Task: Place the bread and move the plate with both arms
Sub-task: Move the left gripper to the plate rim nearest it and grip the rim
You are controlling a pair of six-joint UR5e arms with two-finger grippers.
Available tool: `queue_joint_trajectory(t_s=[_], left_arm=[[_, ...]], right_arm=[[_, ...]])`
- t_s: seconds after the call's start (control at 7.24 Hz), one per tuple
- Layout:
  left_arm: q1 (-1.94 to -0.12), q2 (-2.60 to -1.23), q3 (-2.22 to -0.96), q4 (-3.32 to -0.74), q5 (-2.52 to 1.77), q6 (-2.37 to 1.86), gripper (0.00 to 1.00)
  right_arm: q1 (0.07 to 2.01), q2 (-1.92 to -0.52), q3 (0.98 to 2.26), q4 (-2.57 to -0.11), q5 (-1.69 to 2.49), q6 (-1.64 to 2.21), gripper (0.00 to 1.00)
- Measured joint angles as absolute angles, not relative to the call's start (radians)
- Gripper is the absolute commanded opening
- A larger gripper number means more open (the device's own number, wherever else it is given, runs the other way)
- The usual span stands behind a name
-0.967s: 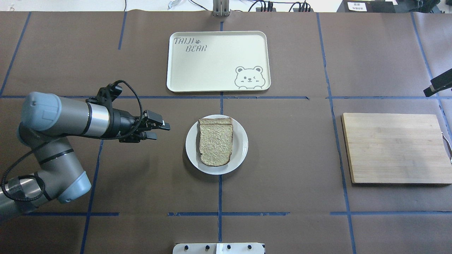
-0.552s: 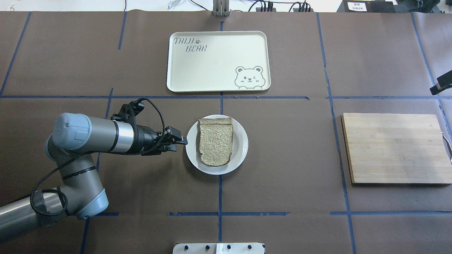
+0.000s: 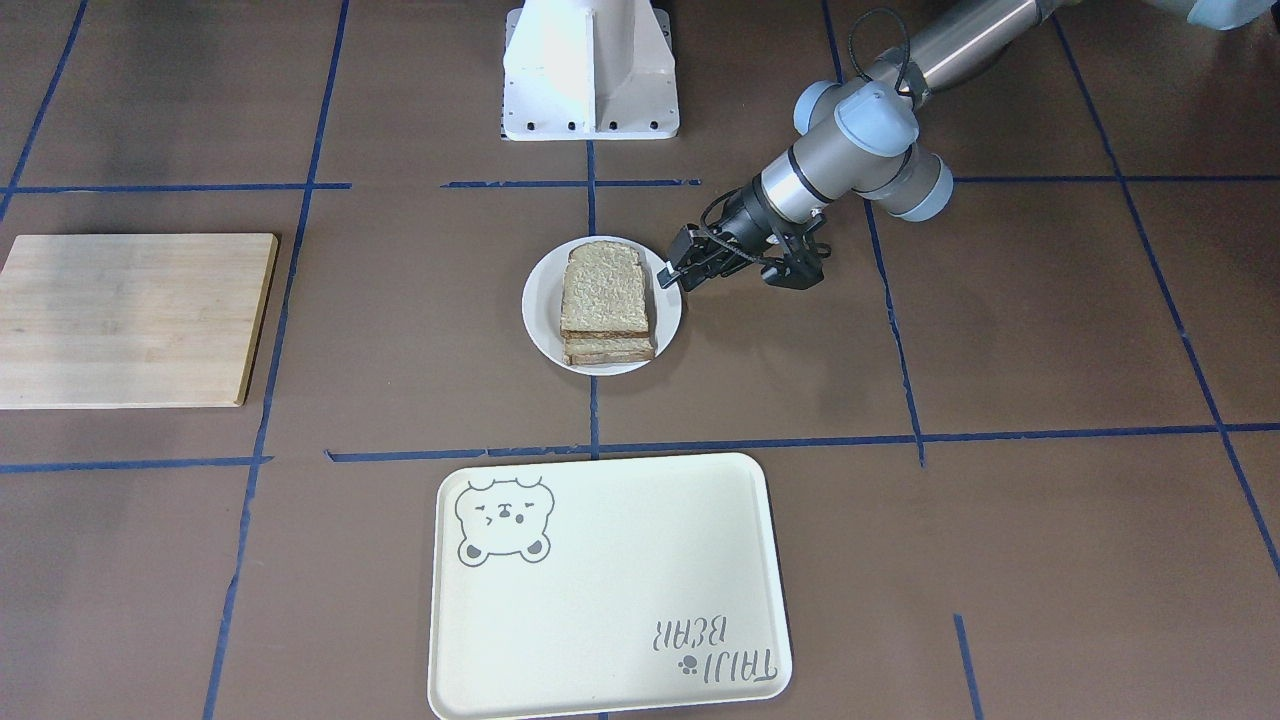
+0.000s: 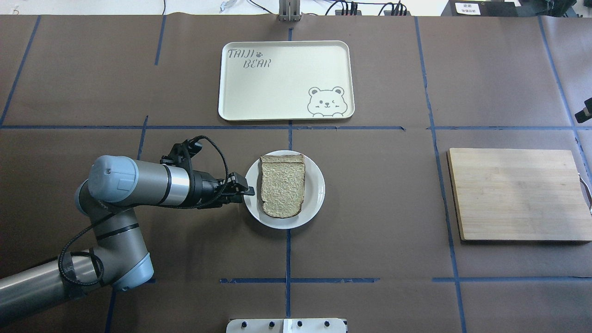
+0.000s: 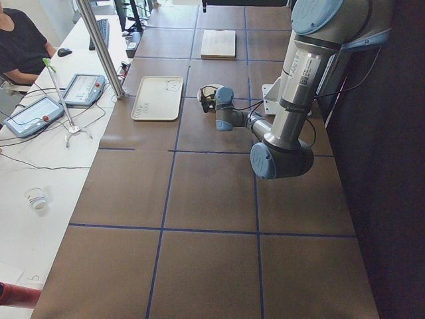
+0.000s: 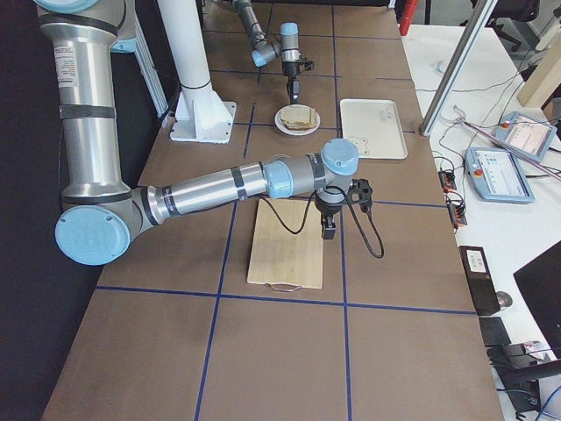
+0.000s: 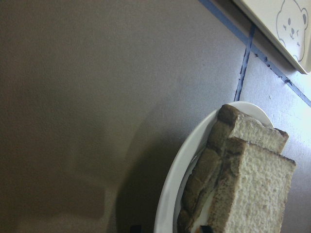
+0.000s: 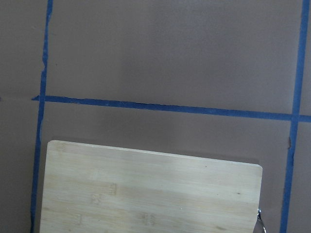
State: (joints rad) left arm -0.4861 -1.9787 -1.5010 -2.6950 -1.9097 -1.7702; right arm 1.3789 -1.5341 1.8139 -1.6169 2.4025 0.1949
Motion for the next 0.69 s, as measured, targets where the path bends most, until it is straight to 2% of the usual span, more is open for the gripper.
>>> queue_joint_trajectory(t_s=[0.69], left_arm=[[-0.477,-2.02,-1.445,-2.695,-1.904,-1.77,0.42]], right_arm=[[1.402,-1.541,1.804,-1.62,2.39,0.138,1.0]])
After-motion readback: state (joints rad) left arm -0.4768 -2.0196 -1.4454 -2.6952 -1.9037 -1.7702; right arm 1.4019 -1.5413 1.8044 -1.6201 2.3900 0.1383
